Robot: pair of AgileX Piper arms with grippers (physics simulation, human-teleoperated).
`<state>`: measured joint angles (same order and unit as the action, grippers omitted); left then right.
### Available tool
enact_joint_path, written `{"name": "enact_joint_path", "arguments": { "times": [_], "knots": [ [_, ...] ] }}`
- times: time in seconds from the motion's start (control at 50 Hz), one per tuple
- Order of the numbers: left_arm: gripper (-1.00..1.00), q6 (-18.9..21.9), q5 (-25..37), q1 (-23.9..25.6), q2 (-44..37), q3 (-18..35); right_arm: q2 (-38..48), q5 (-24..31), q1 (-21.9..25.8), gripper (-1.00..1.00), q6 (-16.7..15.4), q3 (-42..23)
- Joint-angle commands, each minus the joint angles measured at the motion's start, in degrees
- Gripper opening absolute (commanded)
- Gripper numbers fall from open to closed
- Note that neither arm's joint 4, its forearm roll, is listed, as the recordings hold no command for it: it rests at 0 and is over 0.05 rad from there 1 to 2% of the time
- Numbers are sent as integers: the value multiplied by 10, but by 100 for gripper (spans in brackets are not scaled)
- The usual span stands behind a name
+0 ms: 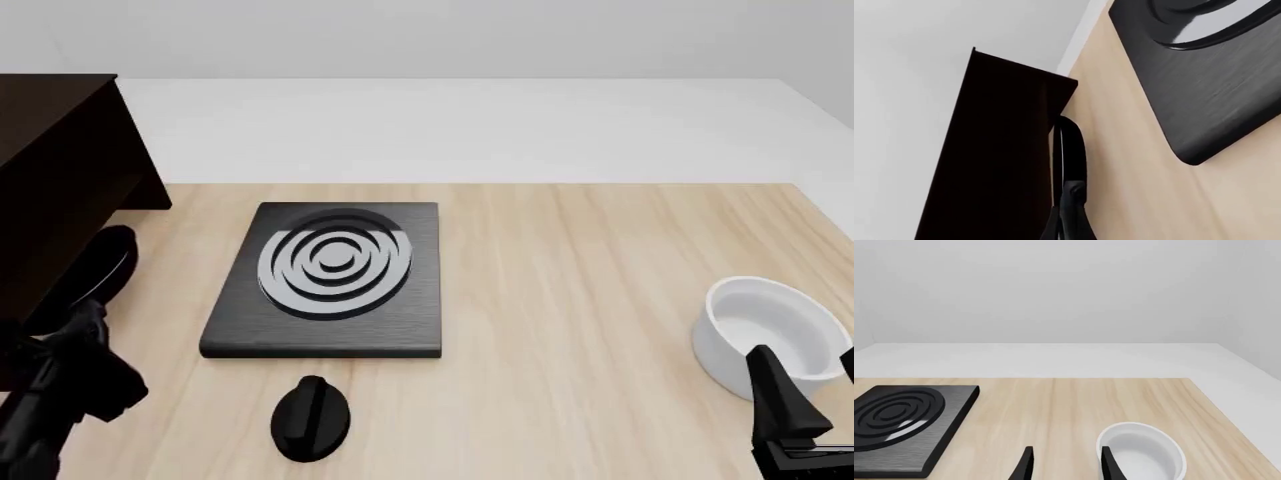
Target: Put the frying pan under the cabinet shelf.
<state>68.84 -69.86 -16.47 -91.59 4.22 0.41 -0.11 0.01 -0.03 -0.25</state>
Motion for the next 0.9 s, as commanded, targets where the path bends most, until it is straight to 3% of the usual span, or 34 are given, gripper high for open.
{"name": "enact_joint_path", "arguments": {
  "times": [0.02,0.38,0.68,0.9],
  "knots": [
    [-100,7,0,-25,-42,40,0,0,0,100,0,0],
    [-100,22,0,-31,-103,77,0,0,0,100,0,0],
    [-100,56,0,7,-160,102,0,0,0,100,0,0],
    [-100,58,0,16,-181,115,0,0,0,100,0,0]
  ]
}}
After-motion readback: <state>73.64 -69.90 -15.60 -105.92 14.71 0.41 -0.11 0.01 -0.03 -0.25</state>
